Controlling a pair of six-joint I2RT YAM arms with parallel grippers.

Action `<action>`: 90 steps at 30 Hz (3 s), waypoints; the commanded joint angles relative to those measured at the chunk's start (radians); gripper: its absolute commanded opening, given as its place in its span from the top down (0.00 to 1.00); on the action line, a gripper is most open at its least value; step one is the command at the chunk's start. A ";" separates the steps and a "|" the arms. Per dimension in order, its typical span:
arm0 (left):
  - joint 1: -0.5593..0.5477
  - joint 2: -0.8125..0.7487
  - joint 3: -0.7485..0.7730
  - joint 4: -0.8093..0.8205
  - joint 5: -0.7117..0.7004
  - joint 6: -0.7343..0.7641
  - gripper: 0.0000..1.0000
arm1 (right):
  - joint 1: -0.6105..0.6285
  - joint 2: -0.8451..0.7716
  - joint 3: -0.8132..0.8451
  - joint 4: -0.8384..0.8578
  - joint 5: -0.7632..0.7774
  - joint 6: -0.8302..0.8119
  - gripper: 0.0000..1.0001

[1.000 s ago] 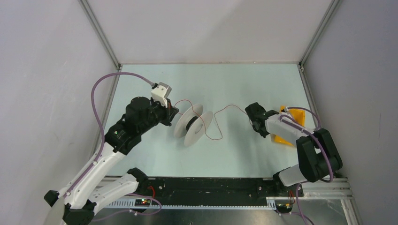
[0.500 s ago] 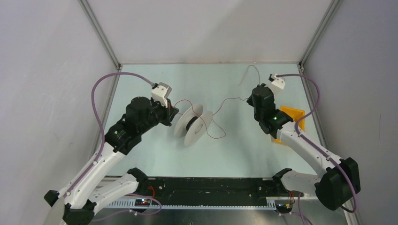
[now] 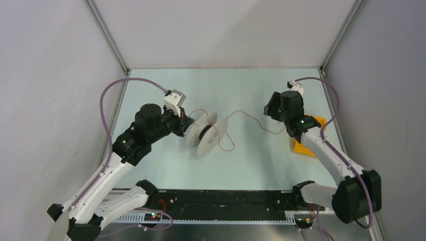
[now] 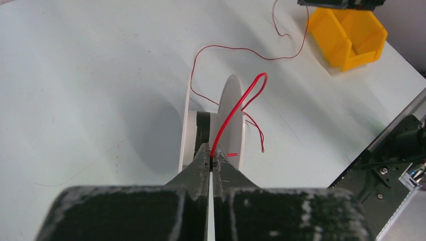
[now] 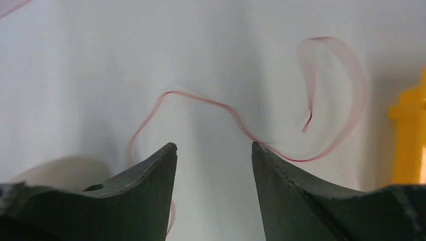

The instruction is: Wrap the cables

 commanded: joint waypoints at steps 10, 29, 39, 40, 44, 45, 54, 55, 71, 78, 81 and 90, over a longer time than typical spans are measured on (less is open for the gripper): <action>0.004 0.034 -0.030 -0.017 0.131 0.112 1.00 | 0.178 -0.032 0.045 0.685 -0.984 -0.401 0.35; 0.005 0.131 -0.045 -0.022 0.129 0.122 1.00 | 0.306 0.307 0.212 0.731 -1.295 -0.399 0.42; 0.004 0.135 -0.046 -0.022 0.147 0.126 1.00 | 0.306 0.370 0.234 0.698 -1.254 -0.431 0.55; 0.004 0.138 -0.045 -0.022 0.145 0.128 1.00 | 0.306 0.372 0.234 0.696 -1.246 -0.438 0.70; 0.004 0.145 -0.042 -0.022 0.095 0.130 0.97 | 0.306 0.384 0.239 0.687 -1.215 -0.469 1.00; 0.004 0.144 -0.040 -0.022 0.077 0.127 0.89 | 0.306 0.387 0.240 0.685 -1.209 -0.475 1.00; 0.006 0.168 -0.006 -0.030 -0.086 0.080 0.48 | 0.303 0.430 0.247 0.699 -1.205 -0.483 1.00; 0.007 0.175 -0.003 -0.029 -0.122 0.074 0.47 | 0.302 0.433 0.248 0.700 -1.205 -0.486 1.00; 0.037 0.287 0.017 0.007 -0.090 0.059 0.47 | 0.273 0.458 0.246 0.684 -1.244 -0.507 1.00; 0.055 0.323 0.035 0.031 0.010 0.047 0.49 | 0.268 0.465 0.246 0.671 -1.253 -0.512 1.00; 0.060 0.340 0.034 0.037 0.028 0.047 0.51 | 0.259 0.466 0.245 0.656 -1.258 -0.516 1.00; 0.067 0.367 0.026 0.051 0.027 0.050 0.60 | 0.251 0.482 0.245 0.650 -1.268 -0.514 1.00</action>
